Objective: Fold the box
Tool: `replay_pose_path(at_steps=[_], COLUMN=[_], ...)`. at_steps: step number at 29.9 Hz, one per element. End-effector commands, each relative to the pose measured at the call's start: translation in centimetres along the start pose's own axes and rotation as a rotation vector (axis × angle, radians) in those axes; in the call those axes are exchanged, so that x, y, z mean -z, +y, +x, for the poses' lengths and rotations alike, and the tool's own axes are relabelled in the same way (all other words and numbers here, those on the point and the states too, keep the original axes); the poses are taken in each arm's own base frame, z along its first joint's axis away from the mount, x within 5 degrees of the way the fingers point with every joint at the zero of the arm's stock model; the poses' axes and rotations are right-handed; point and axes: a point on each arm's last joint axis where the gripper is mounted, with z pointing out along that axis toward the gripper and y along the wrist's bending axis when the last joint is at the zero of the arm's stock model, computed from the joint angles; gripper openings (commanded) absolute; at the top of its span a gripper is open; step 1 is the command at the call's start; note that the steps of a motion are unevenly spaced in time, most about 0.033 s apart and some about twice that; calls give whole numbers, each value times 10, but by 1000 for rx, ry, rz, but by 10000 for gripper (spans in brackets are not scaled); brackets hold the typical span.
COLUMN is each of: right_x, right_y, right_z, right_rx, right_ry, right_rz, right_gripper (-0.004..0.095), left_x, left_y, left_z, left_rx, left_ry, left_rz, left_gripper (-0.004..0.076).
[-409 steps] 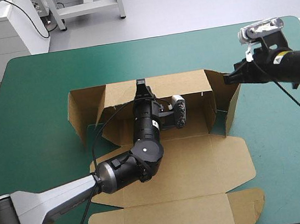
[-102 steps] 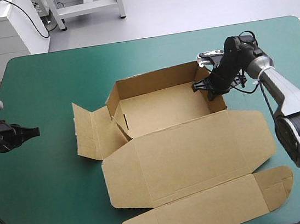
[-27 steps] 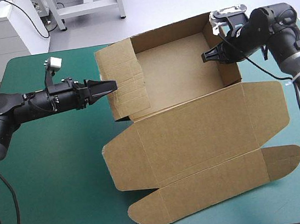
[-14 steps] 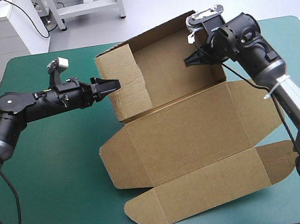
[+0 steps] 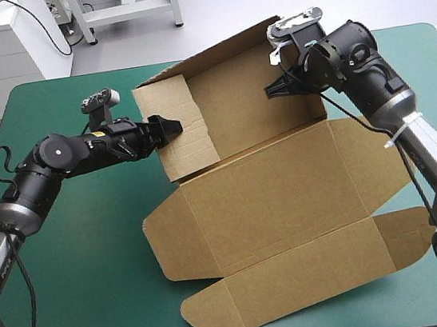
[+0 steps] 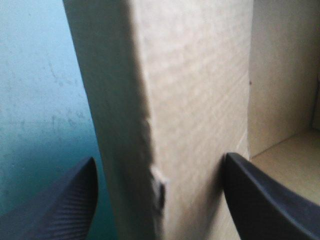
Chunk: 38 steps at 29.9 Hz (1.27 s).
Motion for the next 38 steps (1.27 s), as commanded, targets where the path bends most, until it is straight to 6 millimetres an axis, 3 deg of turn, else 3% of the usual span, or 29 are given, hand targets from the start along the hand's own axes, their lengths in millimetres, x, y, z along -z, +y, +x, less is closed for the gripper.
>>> replay_pose_path(at_steps=[1,9,12,20,29,34,38], right_x=[47,52,52,53,48,31,7], right_y=[-1,15,13,13,7,-18,-37], right_z=[-12,-12,-12,-12,-9,-4,4], right_rx=[2,31,20,11,-27,-124,-172], right_ry=[-175,-198,-205,-202,-159,-50,83], right_rz=[4,16,33,44,63,82,-17], right_gripper=[-2,-2,-2,-2,-2,-2,-2], left_x=[18,14,11,-4,2,-8,-23], left_y=[-16,-17,-21,-38,-52,-60,-61], left_z=[-16,-14,-10,8,-4,-18,-26], left_rx=[26,36,41,60,-38,-133,-221], left_ry=[-140,-136,-136,-183,-240,-146,-56], left_rz=[40,44,56,83,86,49,-100], left_gripper=[497,441,344,-10,-8,-8,-8])
